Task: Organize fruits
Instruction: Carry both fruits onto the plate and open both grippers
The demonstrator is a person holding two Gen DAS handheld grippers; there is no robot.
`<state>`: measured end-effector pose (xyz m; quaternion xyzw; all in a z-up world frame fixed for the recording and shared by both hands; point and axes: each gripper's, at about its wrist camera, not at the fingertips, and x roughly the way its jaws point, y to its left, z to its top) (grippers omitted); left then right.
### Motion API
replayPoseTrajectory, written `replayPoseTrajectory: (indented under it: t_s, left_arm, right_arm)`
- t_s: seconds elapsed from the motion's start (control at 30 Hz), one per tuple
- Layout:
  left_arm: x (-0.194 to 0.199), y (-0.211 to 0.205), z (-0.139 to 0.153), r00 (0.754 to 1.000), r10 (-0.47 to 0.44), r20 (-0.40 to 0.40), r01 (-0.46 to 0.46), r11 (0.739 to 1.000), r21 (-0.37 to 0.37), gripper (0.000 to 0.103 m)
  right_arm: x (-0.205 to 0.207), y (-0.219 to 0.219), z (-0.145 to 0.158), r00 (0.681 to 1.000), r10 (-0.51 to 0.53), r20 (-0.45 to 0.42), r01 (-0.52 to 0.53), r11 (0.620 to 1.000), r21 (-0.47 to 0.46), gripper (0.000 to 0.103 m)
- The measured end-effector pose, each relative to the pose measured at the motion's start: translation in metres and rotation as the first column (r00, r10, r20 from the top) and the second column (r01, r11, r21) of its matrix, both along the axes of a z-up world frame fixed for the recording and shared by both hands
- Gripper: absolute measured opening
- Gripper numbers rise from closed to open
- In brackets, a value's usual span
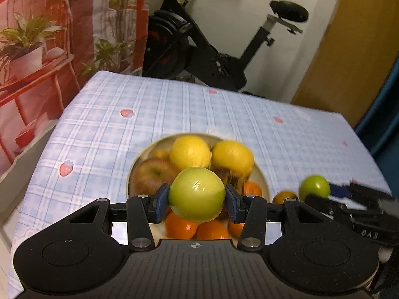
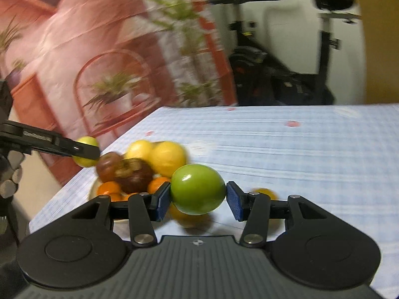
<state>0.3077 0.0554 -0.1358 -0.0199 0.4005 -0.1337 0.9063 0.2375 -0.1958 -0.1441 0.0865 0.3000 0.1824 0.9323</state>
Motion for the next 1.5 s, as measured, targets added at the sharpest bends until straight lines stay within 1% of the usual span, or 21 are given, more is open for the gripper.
replayPoseTrajectory:
  t_s: [0.13, 0.23, 0.37, 0.5, 0.63, 0.8, 1.0, 1.23, 1.33, 1.5]
  left_arm:
    - [-0.008, -0.001, -0.008, 0.999, -0.053, 0.004, 0.053, 0.998, 0.015, 0.049]
    - [-0.011, 0.002, -0.015, 0.999, -0.047, 0.014, 0.047, 0.999, 0.019, 0.049]
    - [-0.012, 0.003, -0.017, 0.999, -0.036, 0.032, 0.035, 0.999, 0.013, 0.049]
    - [-0.013, -0.002, -0.02, 0.998, -0.043, 0.048, 0.041, 0.998, 0.037, 0.05]
    - [-0.01, -0.005, -0.02, 0.997, -0.053, 0.061, 0.05, 0.998, 0.039, 0.05]
    - [-0.003, -0.006, -0.018, 0.996, -0.051, 0.07, 0.049, 0.998, 0.025, 0.05]
    - [0.004, -0.003, -0.018, 0.996, -0.032, 0.085, 0.033, 0.999, -0.014, 0.05]
    - [0.017, -0.004, -0.013, 0.996, -0.025, 0.086, 0.026, 1.0, -0.012, 0.05]
    - [0.014, -0.005, -0.014, 0.996, -0.031, 0.089, 0.032, 0.999, -0.006, 0.05]
    - [0.004, -0.002, -0.015, 0.993, -0.056, 0.102, 0.056, 0.998, 0.007, 0.051]
  right_arm:
    - [0.006, 0.03, -0.002, 0.997, 0.07, -0.008, -0.07, 0.997, -0.033, 0.05]
    - [0.012, 0.047, -0.004, 0.994, 0.111, -0.015, -0.112, 0.991, -0.075, 0.05]
    - [0.022, 0.058, -0.006, 0.991, 0.13, -0.02, -0.132, 0.983, -0.125, 0.05]
    - [0.033, 0.065, -0.008, 0.99, 0.143, -0.019, -0.144, 0.975, -0.168, 0.05]
    - [0.046, 0.073, -0.013, 0.987, 0.158, -0.026, -0.16, 0.967, -0.198, 0.05]
    - [0.049, 0.083, -0.016, 0.981, 0.194, -0.024, -0.194, 0.952, -0.236, 0.05]
    - [0.051, 0.083, -0.017, 0.98, 0.2, -0.019, -0.199, 0.949, -0.244, 0.05]
    - [0.059, 0.086, -0.016, 0.979, 0.203, -0.02, -0.202, 0.946, -0.252, 0.051]
    - [0.057, 0.083, -0.017, 0.978, 0.206, -0.026, -0.206, 0.948, -0.241, 0.051]
    - [0.053, 0.084, -0.017, 0.974, 0.225, -0.023, -0.223, 0.943, -0.247, 0.052]
